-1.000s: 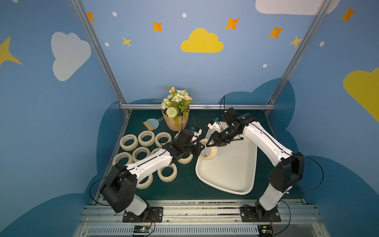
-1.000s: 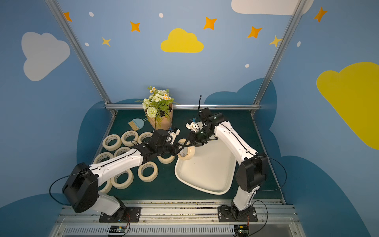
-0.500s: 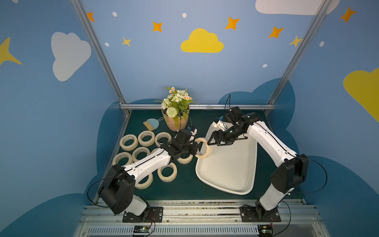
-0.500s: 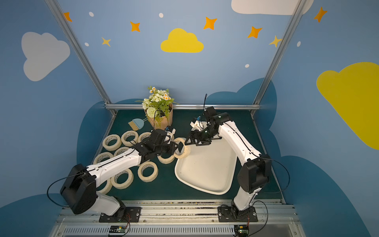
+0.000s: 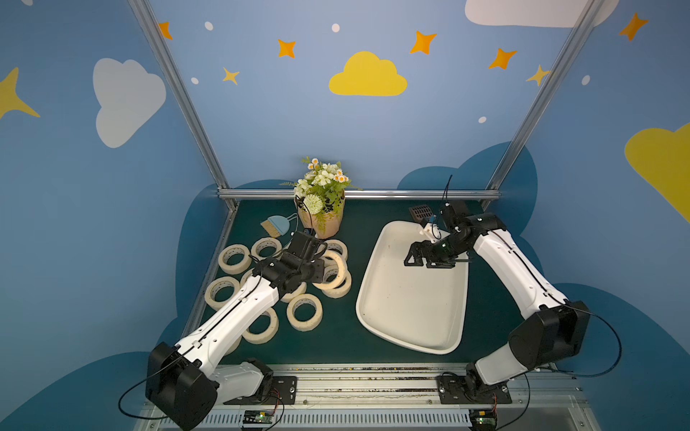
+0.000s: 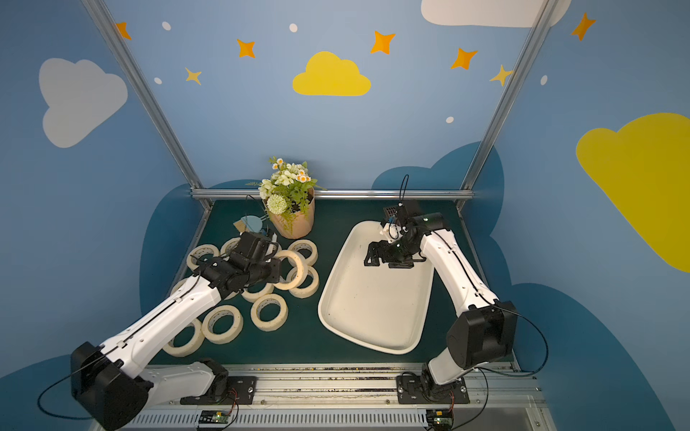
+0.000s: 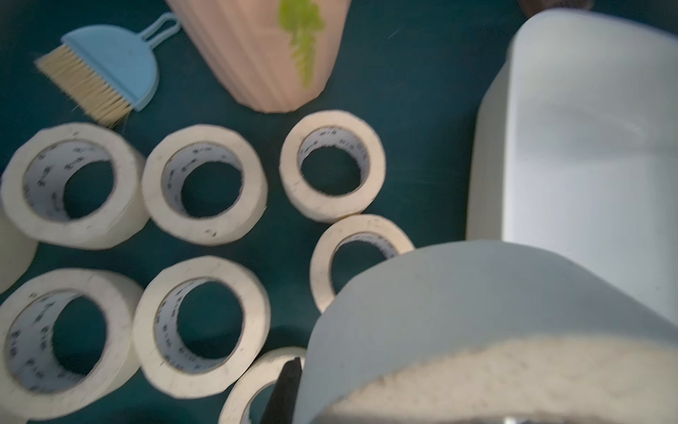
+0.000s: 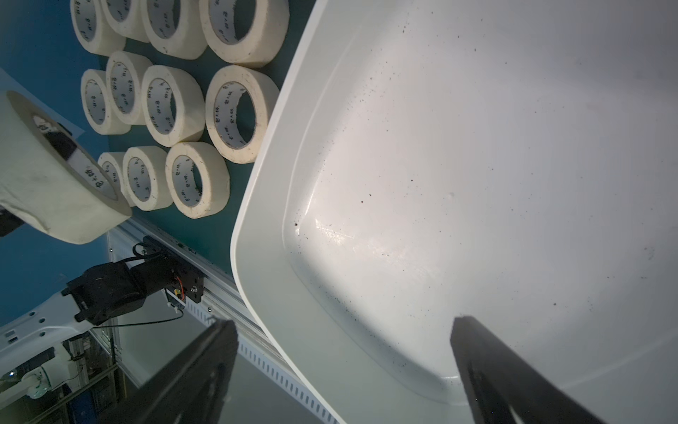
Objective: Take out the art tape in the storage box
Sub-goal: Pick up the art tape from the storage box, then place the art tape at the center of the board.
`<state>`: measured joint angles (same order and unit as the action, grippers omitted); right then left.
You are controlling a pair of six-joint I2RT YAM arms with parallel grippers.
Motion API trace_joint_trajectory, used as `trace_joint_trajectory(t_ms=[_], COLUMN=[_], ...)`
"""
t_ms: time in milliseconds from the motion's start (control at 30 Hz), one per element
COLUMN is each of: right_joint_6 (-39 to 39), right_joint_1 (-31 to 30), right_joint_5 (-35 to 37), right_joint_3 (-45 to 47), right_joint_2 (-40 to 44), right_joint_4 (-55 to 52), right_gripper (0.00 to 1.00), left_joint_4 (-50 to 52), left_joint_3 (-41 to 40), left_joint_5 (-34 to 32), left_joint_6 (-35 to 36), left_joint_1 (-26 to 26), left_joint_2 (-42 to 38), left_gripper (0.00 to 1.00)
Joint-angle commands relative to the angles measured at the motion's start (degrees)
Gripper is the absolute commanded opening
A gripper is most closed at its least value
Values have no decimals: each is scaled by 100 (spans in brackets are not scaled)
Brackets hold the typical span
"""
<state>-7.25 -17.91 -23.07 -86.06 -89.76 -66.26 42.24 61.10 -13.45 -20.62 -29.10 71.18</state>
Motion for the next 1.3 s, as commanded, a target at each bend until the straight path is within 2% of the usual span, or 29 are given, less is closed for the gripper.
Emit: trace_joint_trajectory(t_ms=[0,100,167,467,633,767,833,933,1167,1267], right_joint_6=[-70,-74,-63,-31,-35,-133,-161,-142,-167,-179], right_joint_1=[15,8,9,126,274,418,470,506,578,597], right_joint_5=[69,88,173,262,450,504,499,540,595,631], right_joint_3=[121,188,243,462,604,867,941,957,1015,1116], right_joint_2=[-78,-50,15,226,367,509,547,603,720,749], right_joint_4=[117,134,131,131,170,431,523,522,587,684], right_gripper=[97,97,97,97,97,97,97,97,97,97], left_joint_4=[993,774,631,298,252,-29,-197,-110,-491,-607], left_joint_3=[-248,-386,-256,400,600,381,189,-34,-608,-676], left_joint_5=[-370,-171,200,747,1060,1409,1438,1027,929,924], left_joint_6=[-219,-254,-164,-161,-263,-430,-523,-682,-847,-879], left_joint_1=[24,20,6,-764,-1232,-1445,-1447,-1371,-825,-699], left_joint_2=[120,418,641,2126,2439,2562,2609,2614,2473,2513], left_gripper=[4,4,4,4,4,4,4,4,4,9])
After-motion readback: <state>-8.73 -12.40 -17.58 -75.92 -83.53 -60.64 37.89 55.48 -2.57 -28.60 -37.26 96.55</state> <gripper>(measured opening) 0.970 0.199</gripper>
